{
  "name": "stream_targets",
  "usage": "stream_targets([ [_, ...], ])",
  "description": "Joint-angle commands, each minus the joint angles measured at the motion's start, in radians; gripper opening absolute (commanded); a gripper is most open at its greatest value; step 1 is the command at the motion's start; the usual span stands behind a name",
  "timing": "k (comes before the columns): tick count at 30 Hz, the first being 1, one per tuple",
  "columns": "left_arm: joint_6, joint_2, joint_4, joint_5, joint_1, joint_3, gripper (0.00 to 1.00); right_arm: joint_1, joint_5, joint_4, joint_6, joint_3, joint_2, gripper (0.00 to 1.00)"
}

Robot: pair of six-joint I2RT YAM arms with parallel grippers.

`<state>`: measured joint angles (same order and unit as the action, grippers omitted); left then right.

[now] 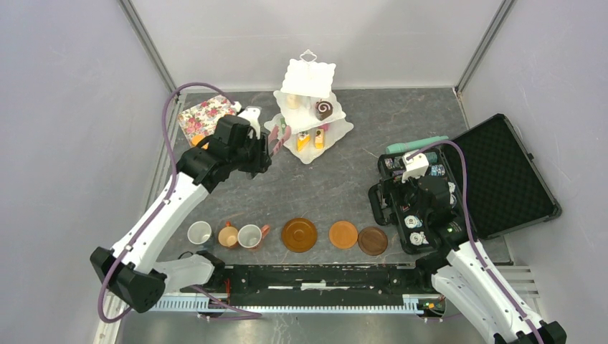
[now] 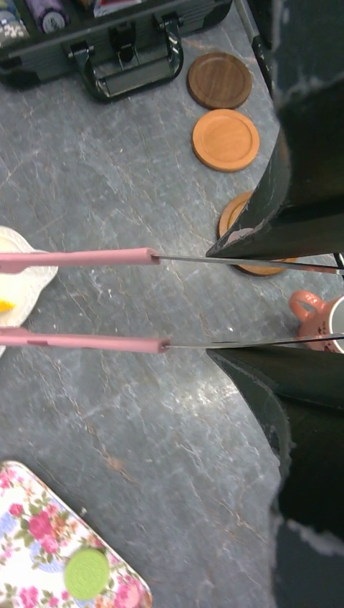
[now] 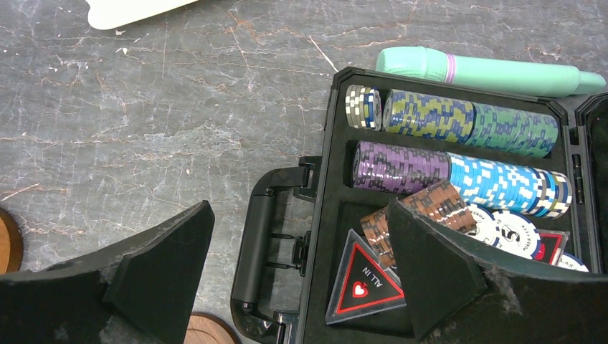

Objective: Serve the afternoon tea

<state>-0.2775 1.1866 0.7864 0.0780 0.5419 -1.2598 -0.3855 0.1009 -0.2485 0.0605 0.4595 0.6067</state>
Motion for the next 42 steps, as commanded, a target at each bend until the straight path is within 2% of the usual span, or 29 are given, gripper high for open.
stream_targets([
  [1,0.009,-0.066,0.020,0.017,-0.052,0.031,0.50,-0.004,-0.015,0.028,0.008,0.000,-0.008,0.98],
  [4,-0.005,-0.057,0.024,-0.015,-0.155,0.043,0.49,-0.004,-0.017,0.029,0.010,0.002,-0.005,0.98],
  [9,-0.063,-0.014,-0.018,-0.047,-0.384,0.036,0.47,-0.004,-0.014,0.029,0.008,0.001,-0.011,0.98],
  [15,-0.103,0.187,-0.056,-0.021,-0.501,-0.074,0.48,-0.005,-0.012,0.023,0.007,0.002,-0.009,0.98],
  [26,-0.136,0.580,-0.079,-0.003,-0.533,-0.362,0.49,-0.005,0.000,0.024,0.007,0.002,-0.005,0.98],
  [31,-0.131,0.660,-0.083,0.004,-0.533,-0.421,0.49,-0.005,0.003,0.023,0.007,0.002,-0.003,0.98],
  [42,-0.126,0.723,-0.105,0.001,-0.533,-0.429,0.53,-0.006,0.002,0.027,0.007,0.002,0.007,0.98],
])
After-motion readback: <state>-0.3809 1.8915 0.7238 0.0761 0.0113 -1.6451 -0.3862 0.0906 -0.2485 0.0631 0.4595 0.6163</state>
